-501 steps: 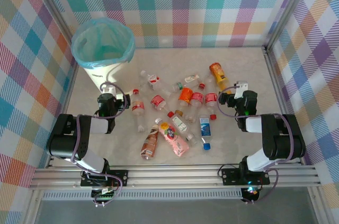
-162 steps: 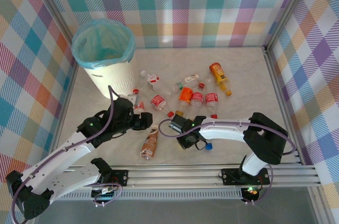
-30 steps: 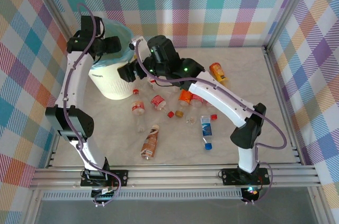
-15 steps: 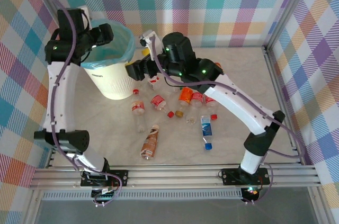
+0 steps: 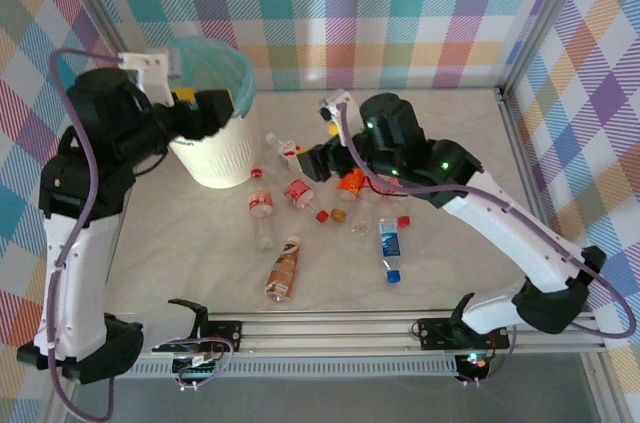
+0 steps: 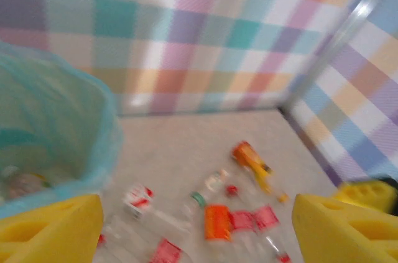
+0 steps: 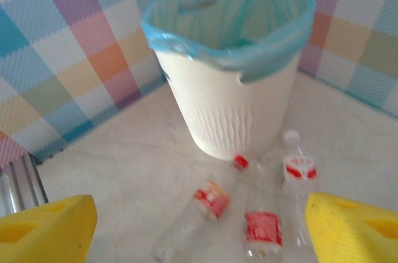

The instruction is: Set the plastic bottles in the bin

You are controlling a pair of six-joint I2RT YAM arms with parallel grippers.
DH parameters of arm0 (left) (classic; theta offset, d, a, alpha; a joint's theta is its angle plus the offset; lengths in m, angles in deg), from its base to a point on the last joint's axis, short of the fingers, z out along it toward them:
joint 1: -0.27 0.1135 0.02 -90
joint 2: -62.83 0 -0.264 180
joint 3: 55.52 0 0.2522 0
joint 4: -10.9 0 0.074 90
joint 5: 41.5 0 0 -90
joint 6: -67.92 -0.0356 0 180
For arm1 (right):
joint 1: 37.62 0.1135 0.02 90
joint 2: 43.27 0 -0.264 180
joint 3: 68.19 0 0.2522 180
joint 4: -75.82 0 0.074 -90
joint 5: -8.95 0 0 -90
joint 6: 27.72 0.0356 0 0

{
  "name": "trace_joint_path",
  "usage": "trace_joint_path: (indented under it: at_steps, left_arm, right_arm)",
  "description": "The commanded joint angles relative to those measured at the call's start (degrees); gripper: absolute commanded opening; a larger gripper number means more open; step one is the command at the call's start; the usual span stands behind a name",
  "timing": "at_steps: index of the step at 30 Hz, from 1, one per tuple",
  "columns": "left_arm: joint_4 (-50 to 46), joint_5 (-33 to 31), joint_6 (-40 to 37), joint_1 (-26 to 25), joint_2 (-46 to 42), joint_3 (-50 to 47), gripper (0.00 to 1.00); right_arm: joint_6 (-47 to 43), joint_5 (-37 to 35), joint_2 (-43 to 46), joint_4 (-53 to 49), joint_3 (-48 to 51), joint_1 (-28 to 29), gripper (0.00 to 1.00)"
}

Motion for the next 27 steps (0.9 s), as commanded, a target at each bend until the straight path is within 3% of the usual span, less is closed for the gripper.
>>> trace_joint_path:
  at_steps: [1, 11, 19, 27]
  left_arm:
    - [0.67, 5.45, 1.75, -4.32, -2.37, -6.42, 0.79]
    - [2.34, -0.21, 9.20, -16.31, -9.26, -28.83, 0.78]
    - [1.54, -6.13, 16.30, -17.55, -13.68, -40.88, 0.80]
    - [1.61, -9.43, 20.88, -17.55, -13.93, -46.11, 0.82]
  right_arm:
    - [0.74, -0.88, 4.08, -4.29, 5.43, -2.45, 0.82]
    - [4.64, 4.72, 4.36, -4.67, 19.24, -3.64, 0.71]
    - [7.92, 9.51, -5.81, 0.39, 20.85, -3.29, 0.63]
    - [7.68, 5.66, -19.71, -1.20, 13.85, -2.67, 0.61]
